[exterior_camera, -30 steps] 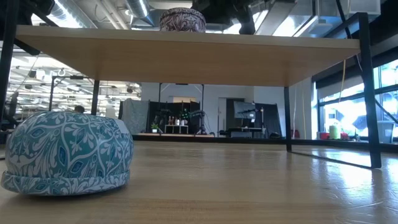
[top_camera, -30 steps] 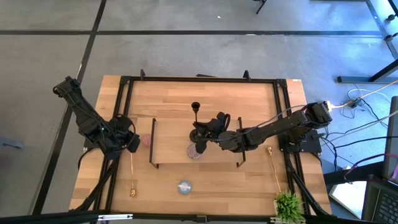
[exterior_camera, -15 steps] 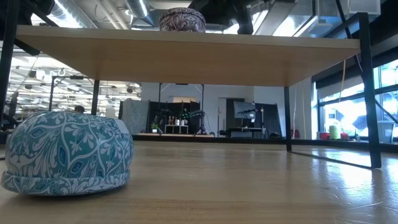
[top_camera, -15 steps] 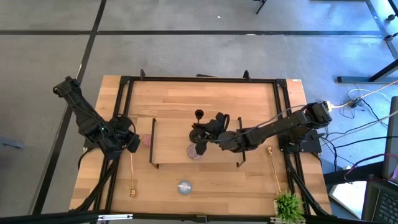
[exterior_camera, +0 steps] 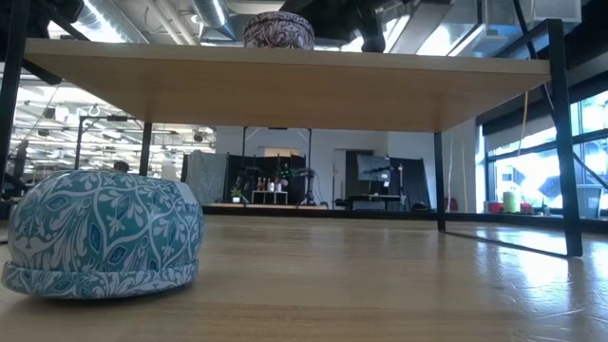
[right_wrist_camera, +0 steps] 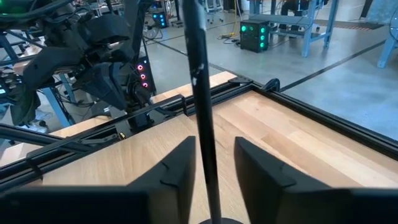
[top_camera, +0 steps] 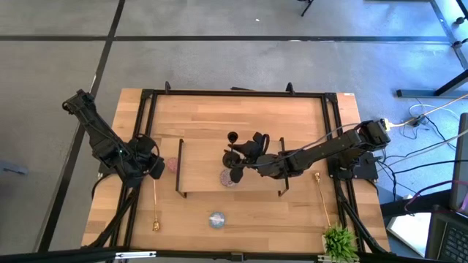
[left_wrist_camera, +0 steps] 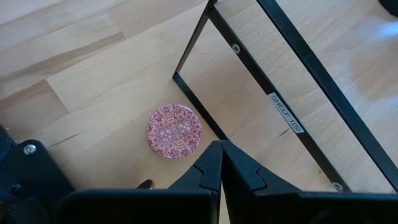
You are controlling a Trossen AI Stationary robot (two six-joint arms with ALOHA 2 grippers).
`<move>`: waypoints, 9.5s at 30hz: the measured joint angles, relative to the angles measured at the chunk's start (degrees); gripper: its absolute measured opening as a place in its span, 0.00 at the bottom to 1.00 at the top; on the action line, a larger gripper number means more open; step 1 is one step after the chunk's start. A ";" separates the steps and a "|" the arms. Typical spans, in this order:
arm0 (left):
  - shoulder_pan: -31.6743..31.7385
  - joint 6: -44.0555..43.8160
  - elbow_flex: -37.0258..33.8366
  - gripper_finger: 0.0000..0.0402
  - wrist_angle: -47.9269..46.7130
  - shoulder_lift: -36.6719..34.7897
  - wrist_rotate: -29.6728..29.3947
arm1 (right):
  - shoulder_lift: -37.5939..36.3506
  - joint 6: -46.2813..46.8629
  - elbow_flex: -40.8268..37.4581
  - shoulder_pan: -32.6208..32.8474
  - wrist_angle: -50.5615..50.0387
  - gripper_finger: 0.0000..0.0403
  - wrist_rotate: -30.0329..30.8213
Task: Pick & Place candle stick holders
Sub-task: Put the black candle holder on the shelf, then adjust the red scented candle on the shelf, then put the gold candle holder on the shelf
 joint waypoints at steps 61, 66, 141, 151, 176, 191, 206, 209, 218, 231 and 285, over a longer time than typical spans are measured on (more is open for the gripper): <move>-0.02 1.38 0.00 0.00 -1.15 -0.02 -9.95 | -10.98 6.45 10.18 4.43 -32.19 0.55 -2.21; 0.00 8.81 0.00 0.00 6.26 0.00 -11.67 | -15.24 15.66 10.19 6.79 -45.62 0.55 -10.63; 21.41 57.09 30.40 0.00 29.22 44.04 9.63 | -20.92 22.45 10.19 14.53 -58.72 0.55 -15.76; 22.72 59.52 30.40 0.00 30.70 44.04 10.90 | -20.90 22.47 10.19 14.53 -58.69 0.55 -15.70; 23.63 60.36 30.40 0.00 32.03 44.04 11.73 | -20.90 22.48 10.19 14.53 -58.54 0.55 -15.59; 23.15 54.63 31.45 0.00 27.15 34.50 2.11 | -20.90 21.70 10.19 14.53 -56.49 0.55 -15.57; 22.05 45.28 31.47 0.00 12.00 22.66 12.84 | -20.87 20.96 10.19 14.53 -55.66 0.55 -15.53; 20.62 42.28 31.47 0.00 7.50 22.15 16.17 | -20.87 20.96 10.19 14.53 -55.67 0.55 -15.49; 14.10 33.77 31.47 0.00 -0.49 22.38 21.93 | -20.87 20.75 10.19 14.51 -55.67 0.55 -14.48; 0.49 15.95 31.47 0.00 -4.92 22.38 21.57 | -20.87 20.28 10.19 14.51 -55.67 0.55 -12.99; -10.76 -24.25 4.42 0.00 11.44 25.35 29.22 | -20.85 21.14 10.19 14.53 -55.65 0.55 -13.65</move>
